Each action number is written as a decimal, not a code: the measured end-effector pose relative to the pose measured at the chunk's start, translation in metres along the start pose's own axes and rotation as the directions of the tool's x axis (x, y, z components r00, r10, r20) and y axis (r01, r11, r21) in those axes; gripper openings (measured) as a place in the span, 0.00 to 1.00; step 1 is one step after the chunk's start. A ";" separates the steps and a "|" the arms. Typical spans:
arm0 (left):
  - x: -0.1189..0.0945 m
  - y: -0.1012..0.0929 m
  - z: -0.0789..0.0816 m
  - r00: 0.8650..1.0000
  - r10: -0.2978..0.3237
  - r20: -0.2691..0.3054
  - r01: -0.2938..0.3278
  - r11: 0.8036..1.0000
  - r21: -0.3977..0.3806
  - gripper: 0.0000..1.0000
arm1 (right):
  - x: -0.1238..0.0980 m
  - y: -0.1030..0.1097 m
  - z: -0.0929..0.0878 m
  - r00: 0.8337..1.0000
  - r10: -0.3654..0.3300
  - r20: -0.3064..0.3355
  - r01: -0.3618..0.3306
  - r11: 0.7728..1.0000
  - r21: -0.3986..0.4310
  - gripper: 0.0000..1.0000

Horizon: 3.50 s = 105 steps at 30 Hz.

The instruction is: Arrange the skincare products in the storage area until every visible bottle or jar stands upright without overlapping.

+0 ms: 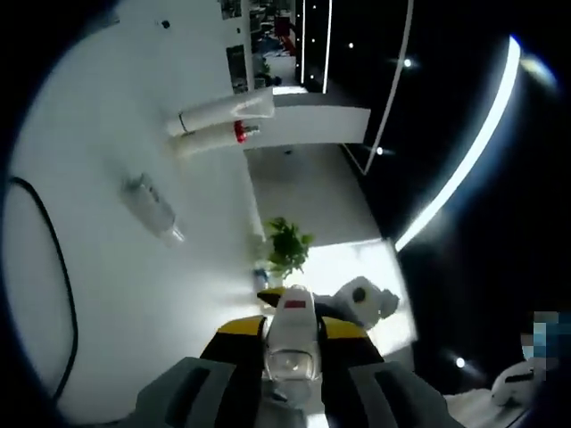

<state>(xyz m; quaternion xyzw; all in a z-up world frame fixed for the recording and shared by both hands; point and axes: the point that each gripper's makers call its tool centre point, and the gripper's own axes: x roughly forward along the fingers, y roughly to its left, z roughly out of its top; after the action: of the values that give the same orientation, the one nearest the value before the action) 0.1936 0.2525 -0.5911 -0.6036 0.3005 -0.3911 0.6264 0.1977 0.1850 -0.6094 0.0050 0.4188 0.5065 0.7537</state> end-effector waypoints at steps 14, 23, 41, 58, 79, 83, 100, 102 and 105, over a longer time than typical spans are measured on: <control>0.013 -0.010 -0.015 0.999 -0.036 -0.006 0.036 0.999 0.023 0.23 | -0.008 0.028 0.038 0.801 0.135 0.583 -0.493 0.702 0.515 0.35; 0.013 -0.016 -0.029 0.993 -0.092 -0.068 0.093 0.996 -0.001 0.23 | -0.012 0.033 0.039 0.780 0.175 0.600 -0.522 0.711 0.472 0.20; 0.005 -0.073 -0.080 0.835 -0.280 -0.474 0.294 0.955 -0.045 0.45 | -0.043 0.106 0.040 0.768 0.553 0.324 -0.608 0.789 0.093 0.19; 0.005 -0.088 -0.102 0.778 -0.294 -0.555 0.434 0.890 0.137 0.24 | -0.043 0.122 0.054 0.688 0.626 0.367 -0.684 0.728 0.040 0.20; 0.035 -0.030 -0.051 0.938 0.194 -0.289 0.024 0.793 0.609 0.24 | -0.011 0.054 0.063 0.889 0.064 0.453 -0.174 0.963 0.206 0.25; 0.035 -0.026 -0.051 0.931 0.236 -0.277 0.010 0.745 0.667 0.24 | -0.011 0.054 0.064 0.895 0.041 0.445 -0.154 0.963 0.222 0.23; 0.020 -0.066 -0.085 0.856 -0.019 -0.517 0.305 0.825 0.475 0.33 | -0.030 0.120 0.062 0.827 0.402 0.393 -0.392 0.913 -0.109 0.21; 0.017 -0.073 -0.089 0.837 -0.053 -0.544 0.347 0.821 0.454 0.29 | -0.034 0.123 0.063 0.815 0.430 0.389 -0.419 0.900 -0.117 0.21; 0.014 -0.082 -0.094 0.821 -0.086 -0.565 0.388 0.810 0.440 0.26 | -0.039 0.130 0.063 0.783 0.481 0.394 -0.472 0.872 -0.128 0.21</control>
<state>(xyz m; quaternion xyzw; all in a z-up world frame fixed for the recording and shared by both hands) 0.1108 0.1942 -0.5168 -0.3090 0.2553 -0.6851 0.6083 0.1337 0.2450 -0.4878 0.2093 0.2287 0.6719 0.6726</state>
